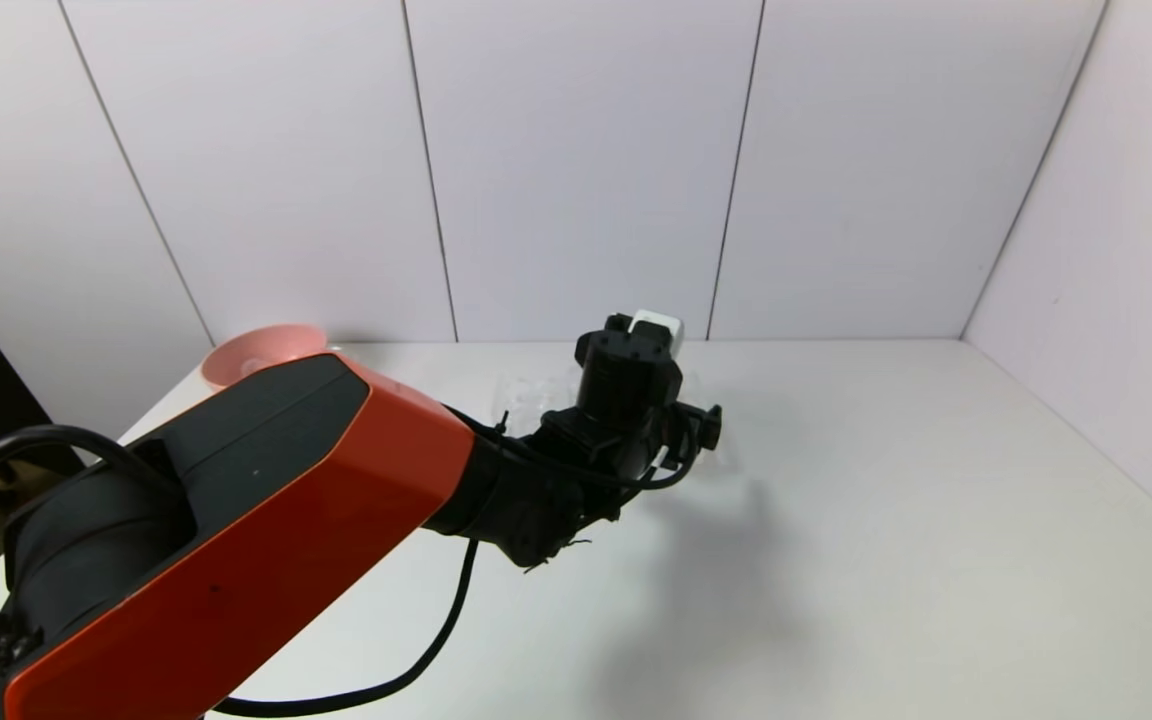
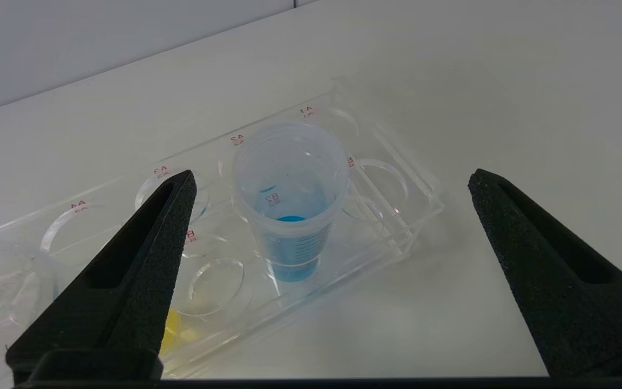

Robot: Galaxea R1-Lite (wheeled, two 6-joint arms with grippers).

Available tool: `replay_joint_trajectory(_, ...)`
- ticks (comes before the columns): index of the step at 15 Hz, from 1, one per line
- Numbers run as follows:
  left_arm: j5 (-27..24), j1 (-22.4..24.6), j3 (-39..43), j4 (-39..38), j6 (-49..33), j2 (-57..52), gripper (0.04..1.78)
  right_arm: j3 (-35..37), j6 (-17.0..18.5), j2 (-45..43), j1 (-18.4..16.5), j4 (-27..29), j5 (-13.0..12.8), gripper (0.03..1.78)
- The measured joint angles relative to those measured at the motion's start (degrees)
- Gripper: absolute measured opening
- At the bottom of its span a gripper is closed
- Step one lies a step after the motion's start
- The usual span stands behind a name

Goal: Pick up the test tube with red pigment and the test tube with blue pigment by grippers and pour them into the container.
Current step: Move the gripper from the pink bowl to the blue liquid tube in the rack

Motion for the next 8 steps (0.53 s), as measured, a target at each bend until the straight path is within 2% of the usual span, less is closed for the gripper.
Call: replay_joint_trajectory(8, -0.05, -0.09, -0.91, 0.02, -0.33, 0.77, 1.72, 0.0, 0.0, -0.02, -0.02, 0.0, 0.0, 1.77)
